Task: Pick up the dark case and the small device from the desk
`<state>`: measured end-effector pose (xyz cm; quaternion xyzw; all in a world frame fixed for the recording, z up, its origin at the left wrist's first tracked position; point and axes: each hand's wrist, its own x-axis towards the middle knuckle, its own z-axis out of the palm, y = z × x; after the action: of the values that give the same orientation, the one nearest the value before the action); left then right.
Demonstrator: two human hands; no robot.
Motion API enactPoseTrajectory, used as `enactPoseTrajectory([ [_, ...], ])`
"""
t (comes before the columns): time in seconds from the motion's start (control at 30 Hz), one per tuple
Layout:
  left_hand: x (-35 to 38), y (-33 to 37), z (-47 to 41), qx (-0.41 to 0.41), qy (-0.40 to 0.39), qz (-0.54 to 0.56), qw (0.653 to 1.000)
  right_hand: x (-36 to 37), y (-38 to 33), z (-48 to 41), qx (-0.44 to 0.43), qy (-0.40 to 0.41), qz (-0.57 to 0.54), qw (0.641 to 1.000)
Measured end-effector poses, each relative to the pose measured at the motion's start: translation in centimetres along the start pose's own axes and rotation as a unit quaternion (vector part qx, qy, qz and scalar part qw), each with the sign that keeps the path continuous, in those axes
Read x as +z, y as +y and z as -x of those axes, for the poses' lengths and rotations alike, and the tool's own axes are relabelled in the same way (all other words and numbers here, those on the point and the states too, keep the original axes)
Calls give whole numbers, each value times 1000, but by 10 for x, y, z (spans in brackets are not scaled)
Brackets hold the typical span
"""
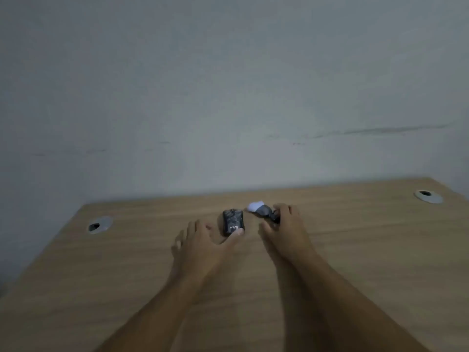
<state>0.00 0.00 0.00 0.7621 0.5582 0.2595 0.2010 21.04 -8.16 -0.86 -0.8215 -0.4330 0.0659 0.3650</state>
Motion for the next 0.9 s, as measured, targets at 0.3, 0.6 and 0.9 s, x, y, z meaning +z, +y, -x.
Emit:
enactPoseTrajectory([
  [0.3,38,21,-22,20,46,-71,996,7,1,-24,-28,6,-22,999],
  [0.6,31,9,-57,58,-15,-70,996,11,5,-46,-69,54,-69,994],
  [0.9,28,1,-59,67,6,-31,997,3,11,-45,-41,117,-180,976],
])
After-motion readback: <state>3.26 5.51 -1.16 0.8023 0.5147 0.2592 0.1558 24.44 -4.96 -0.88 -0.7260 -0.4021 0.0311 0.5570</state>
